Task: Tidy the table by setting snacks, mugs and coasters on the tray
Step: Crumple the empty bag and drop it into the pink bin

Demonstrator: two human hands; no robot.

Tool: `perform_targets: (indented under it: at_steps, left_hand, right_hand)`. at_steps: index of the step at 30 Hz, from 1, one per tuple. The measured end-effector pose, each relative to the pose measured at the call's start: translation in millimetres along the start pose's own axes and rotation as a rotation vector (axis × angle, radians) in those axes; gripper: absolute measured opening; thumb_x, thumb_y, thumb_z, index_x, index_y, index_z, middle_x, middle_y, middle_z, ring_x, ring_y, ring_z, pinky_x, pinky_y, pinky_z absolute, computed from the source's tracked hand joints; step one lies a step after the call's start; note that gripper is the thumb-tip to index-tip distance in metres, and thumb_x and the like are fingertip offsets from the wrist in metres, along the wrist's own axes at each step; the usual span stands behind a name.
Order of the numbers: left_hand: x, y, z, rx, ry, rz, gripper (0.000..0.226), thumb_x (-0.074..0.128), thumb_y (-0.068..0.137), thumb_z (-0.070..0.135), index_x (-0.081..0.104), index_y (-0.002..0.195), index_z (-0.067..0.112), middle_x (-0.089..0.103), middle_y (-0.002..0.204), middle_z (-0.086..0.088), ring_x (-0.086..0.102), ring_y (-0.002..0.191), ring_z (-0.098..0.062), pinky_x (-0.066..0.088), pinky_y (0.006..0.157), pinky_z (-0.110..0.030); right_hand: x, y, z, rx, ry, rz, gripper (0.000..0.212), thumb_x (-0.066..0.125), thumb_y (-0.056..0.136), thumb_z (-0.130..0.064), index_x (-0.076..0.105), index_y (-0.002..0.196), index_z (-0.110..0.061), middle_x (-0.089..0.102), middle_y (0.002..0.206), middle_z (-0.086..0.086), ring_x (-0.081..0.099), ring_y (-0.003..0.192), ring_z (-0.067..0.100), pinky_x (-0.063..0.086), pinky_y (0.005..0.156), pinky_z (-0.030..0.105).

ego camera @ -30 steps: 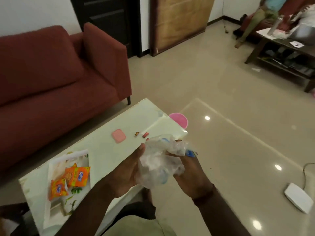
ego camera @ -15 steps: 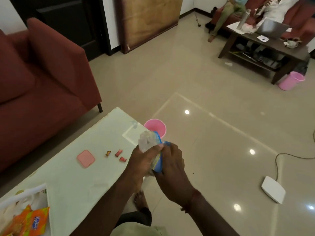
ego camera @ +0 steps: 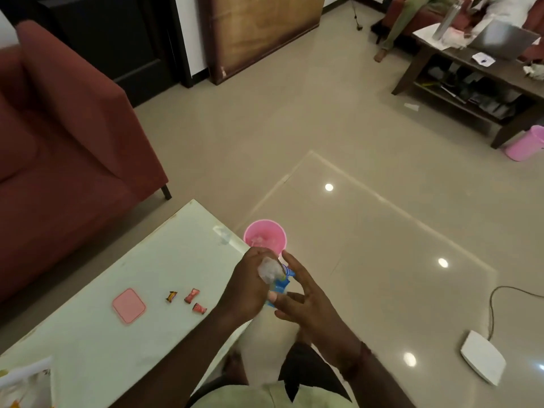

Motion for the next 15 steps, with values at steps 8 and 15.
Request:
perform_targets:
  at_steps: [8,15]
  left_hand:
    - [66,91,-15,-0.170,-0.306,-0.094,0.066,0.060,0.085,0.006,0.034,0.122,0.053,0.036,0.139,0.008,0.044,0.129,-0.015,0.051,0.099,-0.032]
    - [97,176,-78,-0.384,-0.494,-0.227,0.053,0.059,0.083,0.031,0.044,0.126,0.058,0.050,0.135,0.023,0.048,0.127,-0.005,0.046,0.105,-0.031]
  right_hand:
    - [-83,99,2,0.185,0.223,0.026,0.036,0.071,0.084,-0.025,0.068,0.119,-0.019,0.073,0.112,0.008,0.071,0.103,0.027,0.059,0.083,0.037]
    - [-152,211,48,0.299,-0.001,-0.022,0.022,0.055,0.095,0.000,0.072,0.102,-0.013,0.076,0.095,0.006,0.073,0.084,0.020,0.058,0.069,0.025]
Point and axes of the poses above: each hand's wrist, its own y-axis towards the middle knuckle, its own x-axis out of the palm, z = x × y, the point moved 9 cm from there along y, towards the middle knuckle
